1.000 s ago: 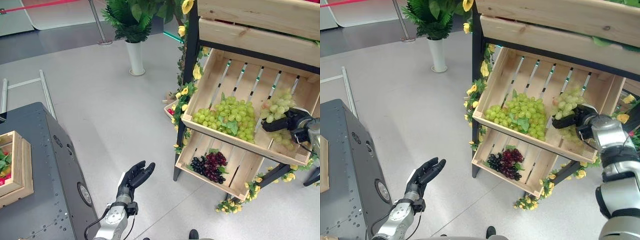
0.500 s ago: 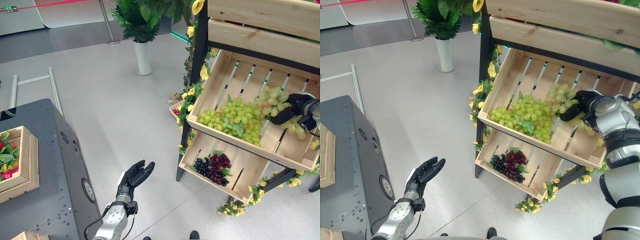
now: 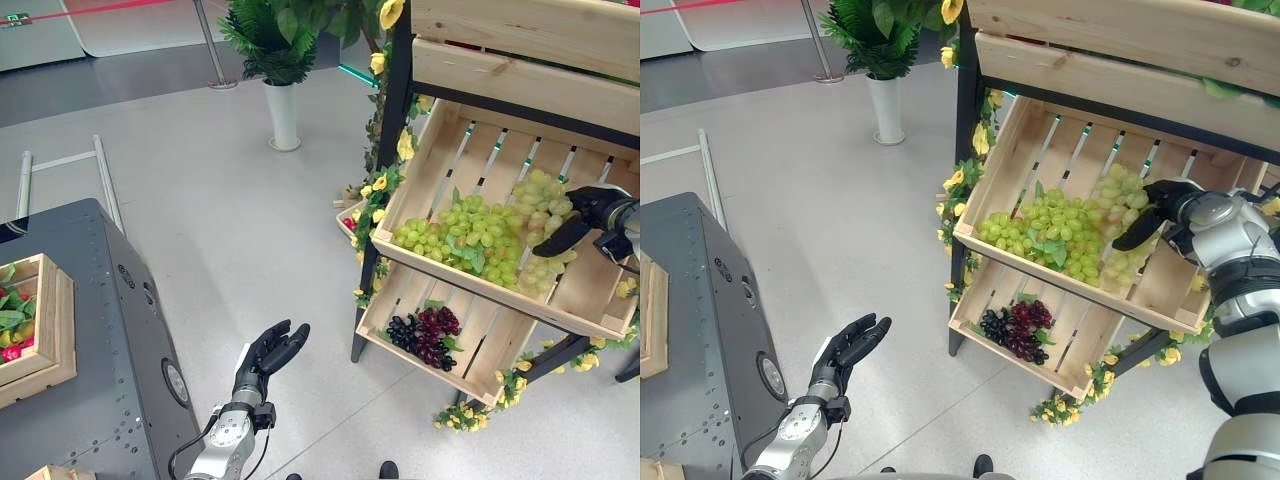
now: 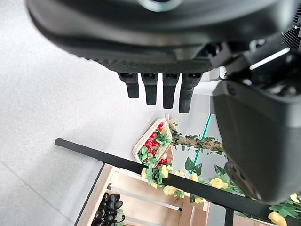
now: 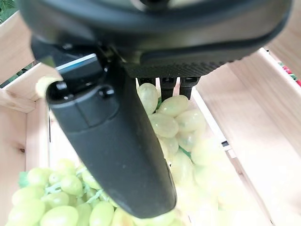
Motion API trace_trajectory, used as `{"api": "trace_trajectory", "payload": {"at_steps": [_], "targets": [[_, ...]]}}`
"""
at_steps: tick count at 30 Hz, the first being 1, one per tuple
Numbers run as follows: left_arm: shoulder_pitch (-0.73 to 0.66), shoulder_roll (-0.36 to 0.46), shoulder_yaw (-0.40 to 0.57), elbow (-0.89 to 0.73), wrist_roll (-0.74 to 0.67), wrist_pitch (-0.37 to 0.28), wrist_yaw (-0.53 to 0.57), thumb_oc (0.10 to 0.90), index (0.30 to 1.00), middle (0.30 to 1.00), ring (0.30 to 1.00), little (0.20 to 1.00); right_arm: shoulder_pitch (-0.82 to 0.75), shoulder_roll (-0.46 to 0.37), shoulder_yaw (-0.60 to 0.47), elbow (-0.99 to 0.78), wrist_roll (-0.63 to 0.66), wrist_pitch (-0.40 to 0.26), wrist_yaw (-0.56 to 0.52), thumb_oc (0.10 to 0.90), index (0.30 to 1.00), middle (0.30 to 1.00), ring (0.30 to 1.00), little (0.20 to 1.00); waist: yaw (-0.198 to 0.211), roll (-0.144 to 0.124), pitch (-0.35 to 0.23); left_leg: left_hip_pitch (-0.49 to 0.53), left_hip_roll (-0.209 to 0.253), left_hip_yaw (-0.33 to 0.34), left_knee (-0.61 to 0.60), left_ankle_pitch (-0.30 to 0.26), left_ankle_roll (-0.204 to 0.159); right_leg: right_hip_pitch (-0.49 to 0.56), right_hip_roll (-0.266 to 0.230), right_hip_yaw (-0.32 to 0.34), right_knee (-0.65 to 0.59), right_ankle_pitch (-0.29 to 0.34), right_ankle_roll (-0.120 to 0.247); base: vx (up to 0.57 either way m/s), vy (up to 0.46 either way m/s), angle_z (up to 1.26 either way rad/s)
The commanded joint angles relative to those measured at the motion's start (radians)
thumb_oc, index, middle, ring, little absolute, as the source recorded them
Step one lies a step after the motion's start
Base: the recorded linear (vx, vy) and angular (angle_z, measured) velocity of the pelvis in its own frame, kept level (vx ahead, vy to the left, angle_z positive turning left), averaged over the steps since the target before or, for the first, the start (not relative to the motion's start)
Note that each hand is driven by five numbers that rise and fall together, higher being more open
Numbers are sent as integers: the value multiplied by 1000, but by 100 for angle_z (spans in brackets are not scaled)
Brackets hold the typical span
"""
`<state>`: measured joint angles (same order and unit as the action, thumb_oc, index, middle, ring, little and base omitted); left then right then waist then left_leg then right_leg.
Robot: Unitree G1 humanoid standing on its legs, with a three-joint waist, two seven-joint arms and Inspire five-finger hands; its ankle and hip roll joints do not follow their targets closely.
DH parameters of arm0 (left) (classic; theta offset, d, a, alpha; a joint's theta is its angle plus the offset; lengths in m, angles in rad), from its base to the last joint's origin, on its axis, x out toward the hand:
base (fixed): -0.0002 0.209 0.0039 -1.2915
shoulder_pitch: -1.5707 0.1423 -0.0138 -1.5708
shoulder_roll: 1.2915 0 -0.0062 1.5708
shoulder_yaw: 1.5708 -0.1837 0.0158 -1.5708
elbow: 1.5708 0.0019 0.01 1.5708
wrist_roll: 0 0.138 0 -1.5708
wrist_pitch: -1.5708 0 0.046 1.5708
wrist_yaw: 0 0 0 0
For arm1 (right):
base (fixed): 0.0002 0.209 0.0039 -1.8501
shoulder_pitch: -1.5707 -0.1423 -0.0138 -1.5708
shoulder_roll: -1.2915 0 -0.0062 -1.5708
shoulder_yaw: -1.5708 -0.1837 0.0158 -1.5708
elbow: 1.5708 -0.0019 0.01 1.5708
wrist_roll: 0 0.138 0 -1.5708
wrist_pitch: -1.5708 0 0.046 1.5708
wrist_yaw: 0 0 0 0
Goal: Pick up the fruits from the basket on one side to the basket on the other side
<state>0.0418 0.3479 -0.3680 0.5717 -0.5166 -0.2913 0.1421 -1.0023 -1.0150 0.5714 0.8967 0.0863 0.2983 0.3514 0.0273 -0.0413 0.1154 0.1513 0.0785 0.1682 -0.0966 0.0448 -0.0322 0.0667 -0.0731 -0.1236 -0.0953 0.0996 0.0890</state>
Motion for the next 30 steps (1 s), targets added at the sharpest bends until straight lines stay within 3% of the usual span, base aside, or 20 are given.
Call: {"api": "trace_trajectory", "payload": {"at_steps": [1, 8, 15, 22, 27, 30], "targets": [[-113, 60, -24, -76, 0, -79, -5, 800, 900, 900, 900, 900, -201, -92, 36, -34, 17, -22, -170, 800, 900, 900, 900, 900, 19, -60, -45, 24, -54, -25, 9, -138, 26, 73, 20, -11, 8, -100, -21, 0, 0, 0], [-109, 57, -21, -77, 2, -78, -3, 800, 900, 900, 900, 900, -178, -88, 22, -102, 27, -4, -181, 800, 900, 900, 900, 900, 10, -58, -45, 23, -53, -21, 9, -138, 25, 70, 21, -5, 8, -101, -23, 0, 0, 0], [-107, 60, -14, -81, 2, -85, 3, 800, 900, 900, 900, 900, -164, -105, 18, -238, 8, -10, -281, 800, 900, 900, 900, 900, -4, -56, -43, 21, -53, -14, 9, -139, 24, 64, 21, 3, 8, -98, -20, 0, 0, 0], [-100, 56, 0, -94, 3, -83, 10, 800, 900, 900, 900, 900, -73, -90, -62, -464, -78, -14, -380, 800, 900, 900, 900, 900, -23, -44, -46, 20, -56, -8, 9, -143, 29, 58, 20, 16, 8, -101, -17, 0, 0, 0], [-93, 44, 16, -111, 12, -71, 21, 800, 900, 900, 900, 900, 75, -53, -165, -679, -245, 4, -447, 800, 900, 900, 900, 900, -40, -32, -42, 20, -58, -3, 9, -148, 34, 54, 20, 26, 8, -102, -14, 0, 0, 0], [-93, 37, 27, -116, 15, -64, 26, 800, 900, 900, 900, 900, 156, -30, -220, -777, -276, 6, -449, 800, 900, 900, 900, 900, -47, -27, -41, 18, -58, 3, 9, -151, 36, 51, 19, 32, 8, -104, -11, 0, 0, 0]]}}
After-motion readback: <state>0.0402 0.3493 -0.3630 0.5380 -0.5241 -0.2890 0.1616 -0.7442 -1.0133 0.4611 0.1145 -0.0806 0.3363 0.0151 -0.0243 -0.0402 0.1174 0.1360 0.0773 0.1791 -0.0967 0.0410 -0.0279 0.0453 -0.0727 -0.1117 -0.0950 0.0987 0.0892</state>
